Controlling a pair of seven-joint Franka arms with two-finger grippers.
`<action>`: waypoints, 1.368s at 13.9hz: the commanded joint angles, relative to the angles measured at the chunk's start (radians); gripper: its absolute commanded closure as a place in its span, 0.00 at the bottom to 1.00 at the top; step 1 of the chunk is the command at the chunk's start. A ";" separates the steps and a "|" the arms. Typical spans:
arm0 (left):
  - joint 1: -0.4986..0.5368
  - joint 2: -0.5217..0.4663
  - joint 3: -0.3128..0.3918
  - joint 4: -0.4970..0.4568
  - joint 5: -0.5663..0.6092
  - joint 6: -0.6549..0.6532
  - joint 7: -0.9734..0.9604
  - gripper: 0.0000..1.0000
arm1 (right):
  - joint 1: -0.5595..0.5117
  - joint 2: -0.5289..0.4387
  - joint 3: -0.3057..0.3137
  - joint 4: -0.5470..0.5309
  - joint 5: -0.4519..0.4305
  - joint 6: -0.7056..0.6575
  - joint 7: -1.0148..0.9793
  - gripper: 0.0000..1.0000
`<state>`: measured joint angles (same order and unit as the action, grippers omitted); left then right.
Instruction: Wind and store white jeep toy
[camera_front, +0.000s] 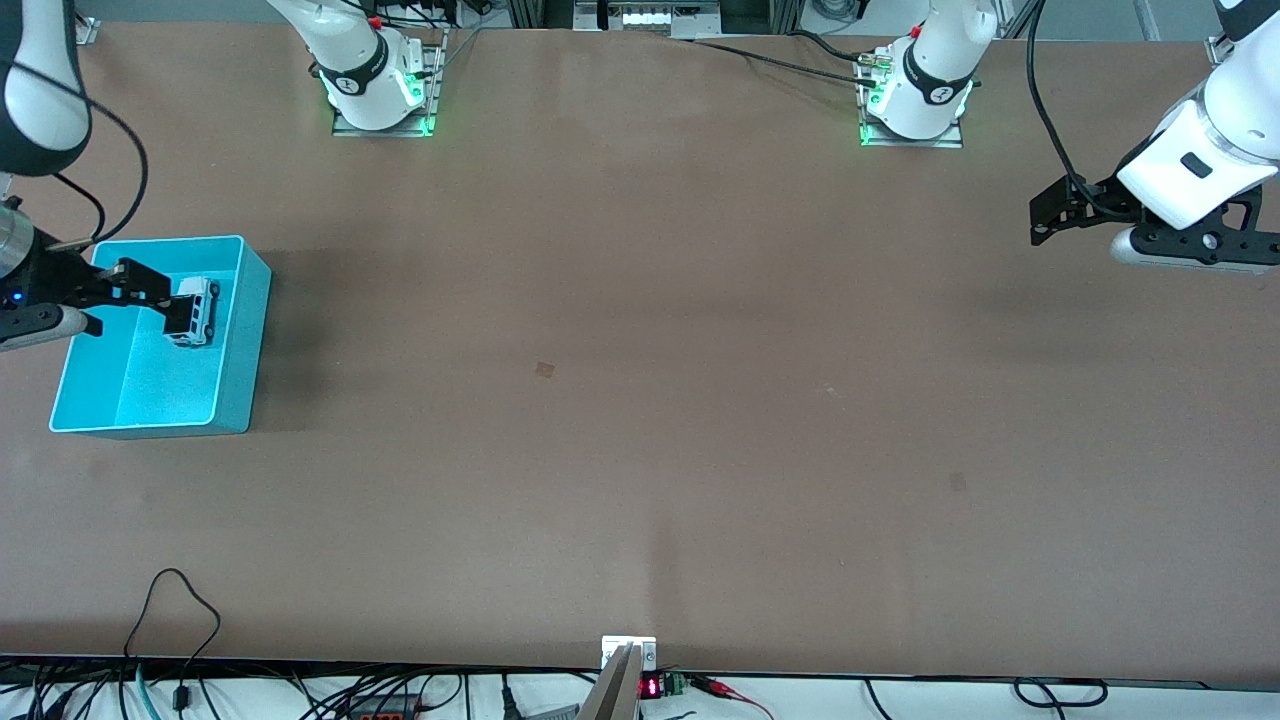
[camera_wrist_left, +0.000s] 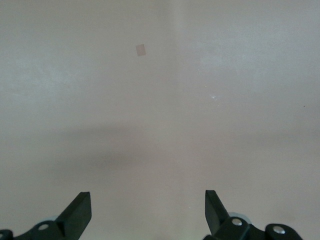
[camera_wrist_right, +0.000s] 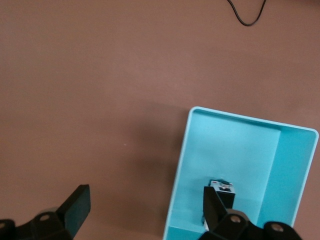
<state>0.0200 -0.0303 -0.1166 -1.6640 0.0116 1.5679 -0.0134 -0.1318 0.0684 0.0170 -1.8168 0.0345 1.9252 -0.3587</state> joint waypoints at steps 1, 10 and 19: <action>0.003 0.012 -0.005 0.032 -0.010 -0.025 0.000 0.00 | 0.033 -0.057 -0.008 -0.001 0.007 -0.061 0.053 0.00; 0.003 0.012 -0.005 0.032 -0.009 -0.019 0.000 0.00 | 0.149 -0.079 -0.009 0.157 0.008 -0.284 0.357 0.00; 0.003 0.012 -0.005 0.033 -0.008 -0.019 0.000 0.00 | 0.199 -0.079 -0.019 0.225 0.022 -0.322 0.374 0.00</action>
<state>0.0197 -0.0303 -0.1170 -1.6635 0.0116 1.5677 -0.0134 0.0574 -0.0139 0.0128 -1.6173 0.0659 1.6250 0.0015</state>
